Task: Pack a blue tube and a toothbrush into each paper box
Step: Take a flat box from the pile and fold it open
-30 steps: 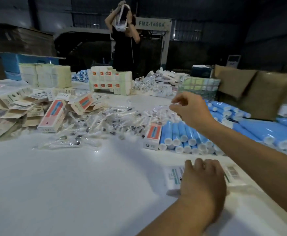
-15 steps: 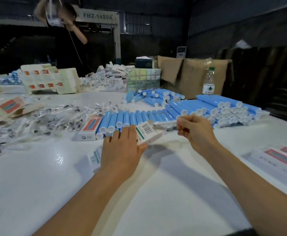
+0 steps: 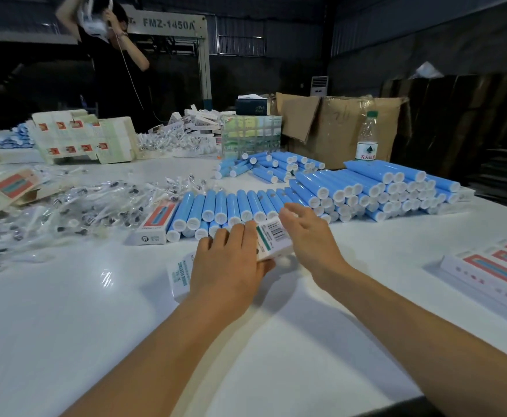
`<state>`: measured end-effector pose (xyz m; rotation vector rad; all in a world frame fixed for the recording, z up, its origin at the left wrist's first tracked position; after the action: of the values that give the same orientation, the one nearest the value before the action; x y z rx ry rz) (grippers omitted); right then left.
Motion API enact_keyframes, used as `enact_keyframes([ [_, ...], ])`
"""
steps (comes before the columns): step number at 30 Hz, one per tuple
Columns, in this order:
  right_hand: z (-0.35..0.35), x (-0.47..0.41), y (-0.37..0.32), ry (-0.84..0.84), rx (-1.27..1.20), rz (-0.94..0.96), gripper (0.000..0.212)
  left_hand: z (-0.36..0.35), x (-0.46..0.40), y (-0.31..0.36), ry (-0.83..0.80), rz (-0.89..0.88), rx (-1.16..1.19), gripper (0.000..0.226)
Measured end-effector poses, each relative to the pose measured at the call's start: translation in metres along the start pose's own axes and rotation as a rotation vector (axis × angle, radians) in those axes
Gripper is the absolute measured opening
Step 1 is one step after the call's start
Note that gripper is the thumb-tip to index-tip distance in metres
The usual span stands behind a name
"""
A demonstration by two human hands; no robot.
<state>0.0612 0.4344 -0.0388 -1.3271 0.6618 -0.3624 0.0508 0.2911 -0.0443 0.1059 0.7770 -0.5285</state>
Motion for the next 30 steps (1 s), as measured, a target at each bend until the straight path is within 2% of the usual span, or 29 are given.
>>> enact_keyframes([
  [2, 0.001, 0.002, -0.003, -0.019, -0.064, -0.003, 0.027, 0.001, 0.000, -0.004, 0.010, 0.017, 0.001, 0.067],
  [6, 0.024, 0.004, -0.015, 0.276, 0.100, 0.253, 0.012, -0.001, -0.002, -0.012, 0.015, 0.070, 0.024, 0.068],
  [11, 0.013, 0.015, -0.016, 0.214, 0.182, 0.344, 0.008, -0.002, -0.004, -0.015, 0.023, 0.130, 0.001, 0.068],
  [12, 0.012, 0.014, -0.015, 0.206, 0.188, 0.338, 0.005, -0.003, -0.004, -0.016, 0.020, 0.136, -0.007, 0.068],
  [16, 0.011, 0.016, -0.009, 0.194, 0.071, 0.245, 0.026, -0.005, -0.003, -0.018, 0.023, 0.130, -0.028, 0.068],
  [21, 0.001, 0.023, -0.001, 0.118, -0.015, 0.193, 0.032, -0.006, -0.001, -0.009, 0.033, 0.031, 0.003, 0.068],
  [25, 0.002, 0.020, 0.000, 0.113, -0.007, 0.189, 0.037, -0.007, -0.002, -0.011, 0.031, 0.033, 0.002, 0.068],
  [30, -0.002, 0.017, 0.007, 0.079, 0.007, 0.076, 0.045, -0.009, 0.000, -0.010, 0.016, 0.009, -0.017, 0.071],
])
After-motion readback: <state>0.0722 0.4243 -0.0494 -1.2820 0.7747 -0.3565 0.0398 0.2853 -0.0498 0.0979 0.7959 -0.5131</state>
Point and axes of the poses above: each hand's wrist, its own x-axis away from the middle knuckle, its own z-axis out of the back of the hand, y = z × x, the point moved 5 cm from there along -x, towards the middle knuckle, and after that the axes turned 13 degrees about y, right-handed, at the moved point
